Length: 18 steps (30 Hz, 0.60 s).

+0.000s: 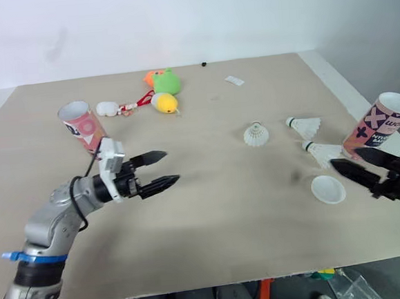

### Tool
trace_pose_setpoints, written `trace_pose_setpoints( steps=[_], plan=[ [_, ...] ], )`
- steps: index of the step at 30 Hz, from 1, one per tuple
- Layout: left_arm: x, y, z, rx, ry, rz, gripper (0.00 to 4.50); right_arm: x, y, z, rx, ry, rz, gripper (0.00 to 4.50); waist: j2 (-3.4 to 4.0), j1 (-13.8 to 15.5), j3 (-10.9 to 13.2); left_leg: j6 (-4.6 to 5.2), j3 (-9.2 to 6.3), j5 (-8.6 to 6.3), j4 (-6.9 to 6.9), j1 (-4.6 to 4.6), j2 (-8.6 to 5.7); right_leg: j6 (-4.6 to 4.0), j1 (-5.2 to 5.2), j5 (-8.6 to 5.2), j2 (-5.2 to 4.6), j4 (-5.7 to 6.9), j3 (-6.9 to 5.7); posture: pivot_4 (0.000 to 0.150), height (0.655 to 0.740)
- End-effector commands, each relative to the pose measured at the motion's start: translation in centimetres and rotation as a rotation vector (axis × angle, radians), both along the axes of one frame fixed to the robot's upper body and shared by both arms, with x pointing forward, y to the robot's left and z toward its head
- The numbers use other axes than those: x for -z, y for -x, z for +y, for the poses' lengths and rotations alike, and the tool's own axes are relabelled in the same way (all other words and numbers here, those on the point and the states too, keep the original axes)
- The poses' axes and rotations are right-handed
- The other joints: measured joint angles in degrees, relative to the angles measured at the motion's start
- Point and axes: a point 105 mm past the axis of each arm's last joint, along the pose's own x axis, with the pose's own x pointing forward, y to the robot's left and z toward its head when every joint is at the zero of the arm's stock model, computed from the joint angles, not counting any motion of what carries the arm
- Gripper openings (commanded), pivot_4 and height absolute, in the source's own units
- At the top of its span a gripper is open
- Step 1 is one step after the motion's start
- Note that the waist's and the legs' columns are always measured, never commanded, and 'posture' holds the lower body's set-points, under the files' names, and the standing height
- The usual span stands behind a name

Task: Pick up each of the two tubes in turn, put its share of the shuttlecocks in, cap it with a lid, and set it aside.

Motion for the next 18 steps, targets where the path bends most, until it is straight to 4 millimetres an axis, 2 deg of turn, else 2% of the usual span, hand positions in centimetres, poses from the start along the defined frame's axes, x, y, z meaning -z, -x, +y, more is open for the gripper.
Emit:
trace_pose_setpoints(
  steps=[1, 3, 5, 8, 12, 14, 18],
  plan=[
    [-0.4, 0.7, 3.8, -0.235, 0.008, -0.033, 4.5, -1.3, 0.4, 9.3, -0.385, 0.014, -0.046, 4.44, -0.15, -0.42, 0.08, 0.0, -0.02, 0.0, 0.01, 0.0, 0.0, 0.0, 0.0, 0.02, 0.0, 0.0, 0.0, 0.15, 0.7323],
    [-0.2, 1.1, 5.5, -0.346, 0.027, -0.028, 4.5, -1.3, -0.1, 12.0, -0.467, 0.008, -0.062, 4.44, -0.47, -0.43, 0.25, -0.03, -0.24, 0.02, 0.06, 0.04, -0.01, -0.05, 0.03, 0.08, -0.02, 0.0, 0.03, 0.15, 0.7323],
    [-0.1, 1.3, 7.2, -0.46, 0.044, -0.041, 4.5, -1.4, -1.7, 13.8, -0.469, -0.002, -0.105, 4.44, -0.61, -0.27, 0.27, -0.06, -0.26, 0.07, 0.08, -0.03, -0.03, -0.18, 0.02, 0.01, -0.06, -0.01, 0.01, 0.15, 0.7323],
    [0.6, 1.5, 10.2, -0.648, 0.05, -0.058, 4.5, -1.1, -4.7, 15.7, -0.41, 0.011, -0.16, 4.44, -0.75, -0.04, 0.23, -0.06, -0.25, 0.07, 0.1, -0.18, -0.05, -0.18, -0.05, 0.01, -0.2, -0.04, 0.01, 0.15, 0.7323],
    [1.8, 1.1, 13.6, -0.872, 0.046, -0.063, 4.5, -0.8, -7.1, 17.4, -0.364, 0.004, -0.2, 4.44, -0.84, 0.53, 0.18, -0.09, -0.22, 0.06, 0.09, -0.48, -0.13, 0.02, -0.29, 0.04, -0.3, -0.07, -0.05, 0.15, 0.7323],
    [2.0, 0.5, 14.3, -0.916, 0.038, -0.065, 4.5, -0.6, -7.8, 18.0, -0.351, 0.008, -0.212, 4.44, -0.85, 1.05, 0.18, -0.12, -0.22, 0.04, 0.09, -0.63, -0.13, -0.02, -0.42, 0.05, -0.31, -0.07, -0.06, 0.15, 0.7323],
    [2.3, -1.1, 14.3, -0.908, -0.021, -0.068, 4.5, -0.5, -8.1, 19.1, -0.348, -0.005, -0.24, 4.44, -0.86, 1.59, 0.17, -0.15, -0.26, 0.02, 0.09, -0.84, -0.16, -0.19, -0.52, 0.09, -0.36, -0.07, -0.24, 0.15, 0.7323]
  ],
)
